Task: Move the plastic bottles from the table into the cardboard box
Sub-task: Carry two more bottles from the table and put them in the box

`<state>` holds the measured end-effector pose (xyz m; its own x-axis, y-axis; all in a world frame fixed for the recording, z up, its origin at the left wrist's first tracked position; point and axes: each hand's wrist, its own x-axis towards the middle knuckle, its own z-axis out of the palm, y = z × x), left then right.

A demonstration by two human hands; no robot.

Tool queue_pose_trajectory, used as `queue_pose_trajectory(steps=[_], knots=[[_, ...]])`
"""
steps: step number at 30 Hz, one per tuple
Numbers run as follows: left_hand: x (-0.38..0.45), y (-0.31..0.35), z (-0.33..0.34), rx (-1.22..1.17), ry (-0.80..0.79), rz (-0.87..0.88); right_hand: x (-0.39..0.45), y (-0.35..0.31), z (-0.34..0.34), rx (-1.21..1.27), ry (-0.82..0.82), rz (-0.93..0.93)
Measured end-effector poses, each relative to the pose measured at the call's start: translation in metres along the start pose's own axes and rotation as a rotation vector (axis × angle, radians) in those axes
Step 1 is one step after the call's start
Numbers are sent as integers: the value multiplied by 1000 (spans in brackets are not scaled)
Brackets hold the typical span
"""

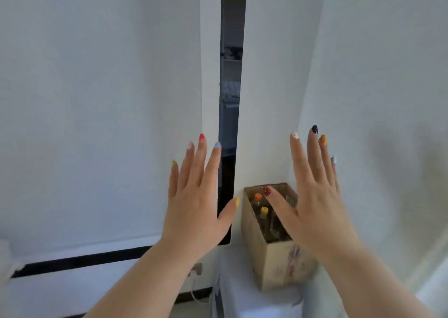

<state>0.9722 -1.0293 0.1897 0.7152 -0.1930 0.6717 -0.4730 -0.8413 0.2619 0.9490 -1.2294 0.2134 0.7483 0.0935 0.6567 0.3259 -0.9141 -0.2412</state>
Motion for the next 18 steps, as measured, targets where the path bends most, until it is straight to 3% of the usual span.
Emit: queue_pose_trajectory(steps=[5, 9, 12, 18], knots=[[-42, 41, -106, -947, 45, -226, -53, -79, -75, 835, 41, 89], [-87, 60, -165, -1419, 126, -220, -93, -116, -119, 1258, 50, 72], [-137, 82, -205, -1533, 160, -196, -130, -141, -152, 1419, 31, 78], [-247, 143, -276, -1369, 218, -201, -229, -188, -208, 1415, -40, 34]])
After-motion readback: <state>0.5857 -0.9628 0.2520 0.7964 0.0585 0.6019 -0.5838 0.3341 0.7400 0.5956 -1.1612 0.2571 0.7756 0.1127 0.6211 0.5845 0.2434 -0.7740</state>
